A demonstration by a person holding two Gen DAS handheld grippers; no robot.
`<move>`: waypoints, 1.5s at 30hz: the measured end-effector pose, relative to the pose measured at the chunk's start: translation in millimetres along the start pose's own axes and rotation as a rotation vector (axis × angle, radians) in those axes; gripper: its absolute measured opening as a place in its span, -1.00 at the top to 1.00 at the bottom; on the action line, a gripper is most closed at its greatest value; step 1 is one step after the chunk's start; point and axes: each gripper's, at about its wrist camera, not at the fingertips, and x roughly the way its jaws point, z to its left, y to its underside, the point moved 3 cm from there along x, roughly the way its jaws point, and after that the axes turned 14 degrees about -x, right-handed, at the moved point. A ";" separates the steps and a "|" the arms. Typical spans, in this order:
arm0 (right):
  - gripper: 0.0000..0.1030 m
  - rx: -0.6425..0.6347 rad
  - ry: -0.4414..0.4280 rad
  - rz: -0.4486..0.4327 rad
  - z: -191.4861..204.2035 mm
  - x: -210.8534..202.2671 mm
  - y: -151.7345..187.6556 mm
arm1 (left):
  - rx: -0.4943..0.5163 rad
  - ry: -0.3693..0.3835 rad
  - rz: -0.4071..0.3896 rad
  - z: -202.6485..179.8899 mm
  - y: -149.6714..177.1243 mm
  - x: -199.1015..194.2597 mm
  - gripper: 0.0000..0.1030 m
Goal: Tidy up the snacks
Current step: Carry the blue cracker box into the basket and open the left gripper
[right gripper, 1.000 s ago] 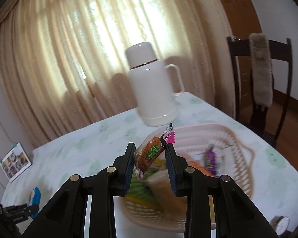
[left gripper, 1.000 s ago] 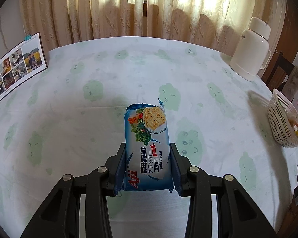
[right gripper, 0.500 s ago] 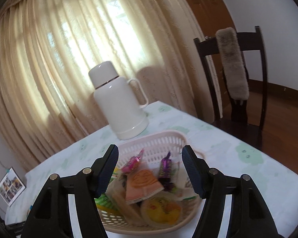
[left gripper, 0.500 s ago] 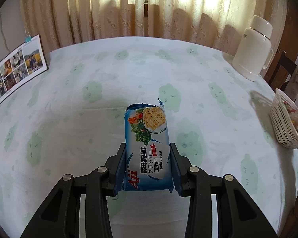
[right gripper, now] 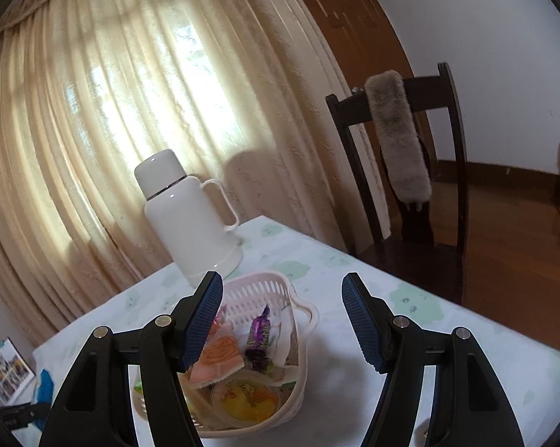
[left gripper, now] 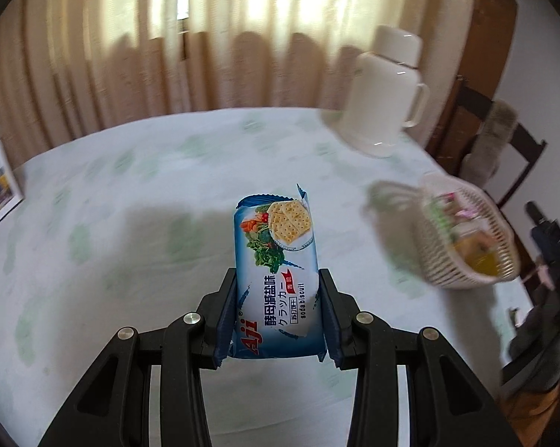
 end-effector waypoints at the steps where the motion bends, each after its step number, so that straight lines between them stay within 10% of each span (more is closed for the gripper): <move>1: -0.31 0.003 -0.001 -0.004 -0.2 -1.2 -0.2 | 0.009 0.011 -0.005 -8.6 -2.6 0.6 0.29; 27: -0.31 0.147 0.018 -0.037 -24.8 -19.0 -0.7 | 0.241 0.263 0.113 -215.4 -8.4 70.4 0.08; 30: -0.32 0.151 0.018 -0.034 -26.3 -18.5 -0.1 | 0.224 0.260 0.098 -214.4 -7.5 73.3 -0.21; 45: -0.37 0.154 0.019 -0.021 -26.5 -17.4 2.0 | 0.172 0.077 -0.027 -161.1 -1.7 47.0 -0.33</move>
